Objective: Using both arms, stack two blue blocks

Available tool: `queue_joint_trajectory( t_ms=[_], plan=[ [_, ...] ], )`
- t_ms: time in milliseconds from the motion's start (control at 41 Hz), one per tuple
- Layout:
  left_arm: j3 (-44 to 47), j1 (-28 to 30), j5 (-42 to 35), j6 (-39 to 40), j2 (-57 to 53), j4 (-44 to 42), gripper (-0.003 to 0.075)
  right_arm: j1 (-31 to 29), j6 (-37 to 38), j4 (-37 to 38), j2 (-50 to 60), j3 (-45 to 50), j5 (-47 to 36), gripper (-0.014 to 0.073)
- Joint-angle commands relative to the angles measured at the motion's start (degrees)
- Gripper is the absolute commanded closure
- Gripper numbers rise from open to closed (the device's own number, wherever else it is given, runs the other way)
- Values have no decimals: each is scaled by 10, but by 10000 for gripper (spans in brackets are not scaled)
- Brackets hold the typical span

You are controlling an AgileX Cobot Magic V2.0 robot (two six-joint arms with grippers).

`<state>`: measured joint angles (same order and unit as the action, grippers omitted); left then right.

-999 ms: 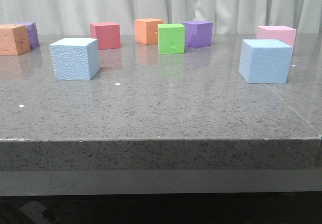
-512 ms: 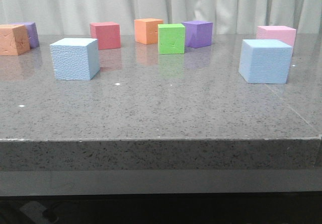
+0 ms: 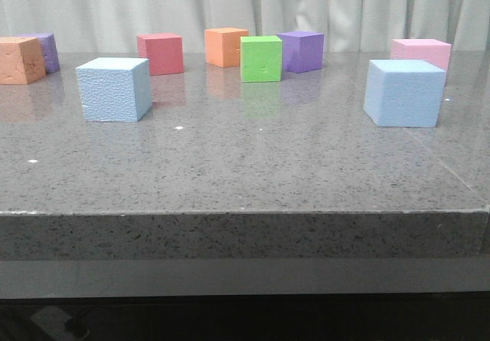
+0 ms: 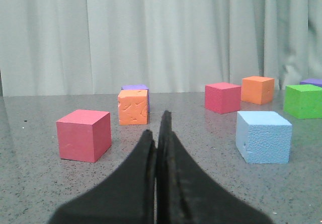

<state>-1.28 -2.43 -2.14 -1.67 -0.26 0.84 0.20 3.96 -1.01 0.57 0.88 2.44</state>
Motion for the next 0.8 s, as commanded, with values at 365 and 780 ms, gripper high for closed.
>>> queue_joint_trajectory(
  t_ms=[365, 780],
  plan=[
    [-339, -4, 255, 0, 107, 13, 741, 0, -10, 4, -80, -291, 169, 660],
    [-432, -4, 373, 0, 259, 15, 741, 0, -10, -3, -264, -387, 254, 660]
  ],
)
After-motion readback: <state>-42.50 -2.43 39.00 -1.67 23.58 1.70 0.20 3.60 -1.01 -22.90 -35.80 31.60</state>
